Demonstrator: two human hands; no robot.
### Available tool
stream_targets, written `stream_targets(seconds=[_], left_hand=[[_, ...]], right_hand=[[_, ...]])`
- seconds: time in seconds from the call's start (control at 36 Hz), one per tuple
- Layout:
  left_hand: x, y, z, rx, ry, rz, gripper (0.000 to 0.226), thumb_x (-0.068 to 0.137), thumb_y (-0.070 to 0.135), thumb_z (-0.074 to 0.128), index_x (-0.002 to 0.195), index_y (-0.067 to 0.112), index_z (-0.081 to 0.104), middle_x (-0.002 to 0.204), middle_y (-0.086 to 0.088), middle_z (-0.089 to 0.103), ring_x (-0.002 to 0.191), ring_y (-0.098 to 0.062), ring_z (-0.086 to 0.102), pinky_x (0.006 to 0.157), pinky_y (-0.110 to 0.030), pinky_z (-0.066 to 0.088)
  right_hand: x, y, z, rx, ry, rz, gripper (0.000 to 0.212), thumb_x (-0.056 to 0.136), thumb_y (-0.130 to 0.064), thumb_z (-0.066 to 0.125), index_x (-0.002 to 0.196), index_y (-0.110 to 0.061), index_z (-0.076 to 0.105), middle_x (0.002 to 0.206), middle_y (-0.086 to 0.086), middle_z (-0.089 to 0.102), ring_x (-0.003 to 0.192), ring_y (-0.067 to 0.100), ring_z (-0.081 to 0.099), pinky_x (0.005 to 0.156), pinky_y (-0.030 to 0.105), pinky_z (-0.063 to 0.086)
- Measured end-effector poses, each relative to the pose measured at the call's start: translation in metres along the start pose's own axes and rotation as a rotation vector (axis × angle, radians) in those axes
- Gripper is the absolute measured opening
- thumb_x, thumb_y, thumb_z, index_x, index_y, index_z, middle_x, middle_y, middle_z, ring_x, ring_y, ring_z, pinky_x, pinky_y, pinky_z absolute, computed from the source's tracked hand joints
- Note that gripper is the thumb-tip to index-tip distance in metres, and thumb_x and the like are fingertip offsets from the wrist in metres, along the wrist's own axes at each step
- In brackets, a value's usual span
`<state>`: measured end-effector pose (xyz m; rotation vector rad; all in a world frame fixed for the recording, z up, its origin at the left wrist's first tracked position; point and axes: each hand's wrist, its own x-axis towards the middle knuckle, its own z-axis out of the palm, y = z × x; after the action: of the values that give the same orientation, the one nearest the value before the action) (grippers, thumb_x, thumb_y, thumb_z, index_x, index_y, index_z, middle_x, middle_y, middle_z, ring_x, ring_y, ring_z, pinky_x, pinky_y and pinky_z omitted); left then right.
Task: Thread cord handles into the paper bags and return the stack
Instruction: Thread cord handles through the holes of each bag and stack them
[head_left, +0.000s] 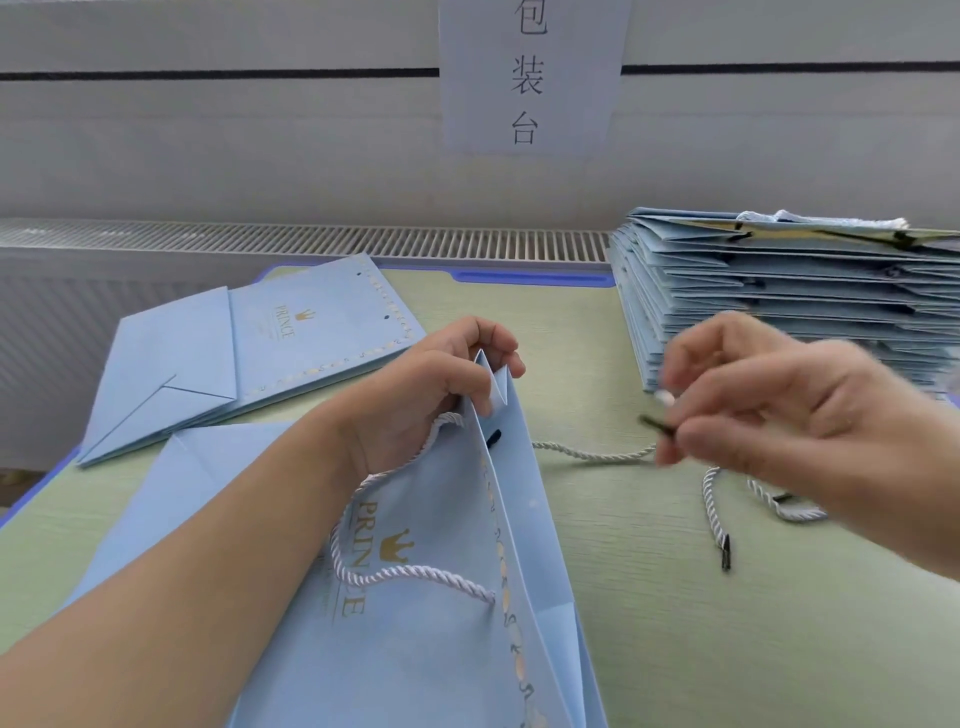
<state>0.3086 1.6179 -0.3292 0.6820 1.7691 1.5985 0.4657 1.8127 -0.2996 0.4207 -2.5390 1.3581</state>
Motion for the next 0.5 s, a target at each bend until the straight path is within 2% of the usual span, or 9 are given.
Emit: stream_targets(seconds=[0.06,0.08,0.14,0.19,0.25,0.36,0.44,0.5], left_hand=[[0.0,-0.001,0.0,0.002,-0.004,0.0,0.05,0.048,0.001,0.045,0.096,0.014,0.053,0.091,0.003,0.058,0.072,-0.011,0.048,0.057,-0.025,0.036],[0.0,-0.001,0.0,0.001,-0.005,0.0,0.05,0.048,0.001,0.045,0.096,0.014,0.053,0.09,0.003,0.058,0.07,-0.01,0.048,0.056,-0.024,0.036],[0.001,-0.001,0.0,0.002,-0.007,0.003,0.05,0.048,0.001,0.045,0.095,0.015,0.053,0.089,0.004,0.058,0.069,-0.009,0.048,0.054,-0.023,0.035],[0.001,-0.002,-0.001,0.004,-0.009,0.008,0.049,0.048,0.001,0.045,0.095,0.015,0.053,0.088,0.004,0.058,0.07,-0.009,0.048,0.054,-0.022,0.035],[0.001,-0.003,-0.001,0.003,-0.012,0.011,0.049,0.048,0.001,0.045,0.095,0.015,0.053,0.088,0.004,0.059,0.07,-0.008,0.048,0.055,-0.022,0.036],[0.001,-0.002,-0.001,0.011,-0.018,0.021,0.049,0.048,0.001,0.046,0.095,0.016,0.053,0.088,0.004,0.058,0.071,-0.008,0.049,0.052,-0.017,0.038],[0.001,-0.002,-0.002,-0.014,-0.015,0.011,0.05,0.048,0.0,0.046,0.095,0.015,0.053,0.091,0.002,0.057,0.073,-0.013,0.044,0.059,-0.027,0.033],[0.0,-0.002,-0.004,-0.032,-0.011,0.008,0.05,0.049,0.0,0.046,0.096,0.016,0.053,0.09,0.003,0.058,0.074,-0.014,0.043,0.06,-0.028,0.032]], right_hand=[[-0.001,-0.002,0.013,-0.224,-0.051,0.001,0.024,0.074,-0.055,0.058,0.073,-0.035,0.071,0.104,-0.018,0.058,0.1,0.006,0.057,0.082,0.009,0.04],[-0.002,-0.003,0.02,-0.215,-0.108,0.003,0.023,0.077,-0.053,0.056,0.075,-0.034,0.069,0.101,-0.017,0.06,0.098,0.005,0.058,0.081,0.009,0.04],[-0.005,-0.006,0.032,-0.101,-0.244,0.04,0.019,0.082,-0.047,0.055,0.078,-0.033,0.067,0.085,-0.014,0.064,0.081,0.005,0.061,0.071,0.013,0.043],[-0.006,-0.01,0.04,0.056,-0.339,0.124,0.012,0.086,-0.038,0.056,0.083,-0.033,0.067,0.074,-0.016,0.063,0.066,0.001,0.055,0.062,0.015,0.042],[-0.008,-0.01,0.046,0.177,-0.39,0.198,0.012,0.086,-0.027,0.055,0.086,-0.032,0.066,0.065,-0.015,0.058,0.06,0.0,0.046,0.058,0.013,0.038],[-0.007,-0.01,0.047,0.245,-0.369,0.29,0.012,0.082,-0.027,0.057,0.086,-0.027,0.068,0.068,0.007,0.059,0.059,0.007,0.042,0.055,0.019,0.034],[-0.004,-0.008,0.042,0.252,-0.306,0.362,0.012,0.074,-0.033,0.066,0.074,-0.021,0.068,0.057,-0.007,0.052,0.056,0.005,0.041,0.052,0.015,0.033],[-0.002,-0.005,0.037,0.209,-0.267,0.389,0.013,0.071,-0.035,0.066,0.071,-0.022,0.069,0.054,-0.009,0.052,0.055,0.004,0.044,0.054,0.015,0.035]])
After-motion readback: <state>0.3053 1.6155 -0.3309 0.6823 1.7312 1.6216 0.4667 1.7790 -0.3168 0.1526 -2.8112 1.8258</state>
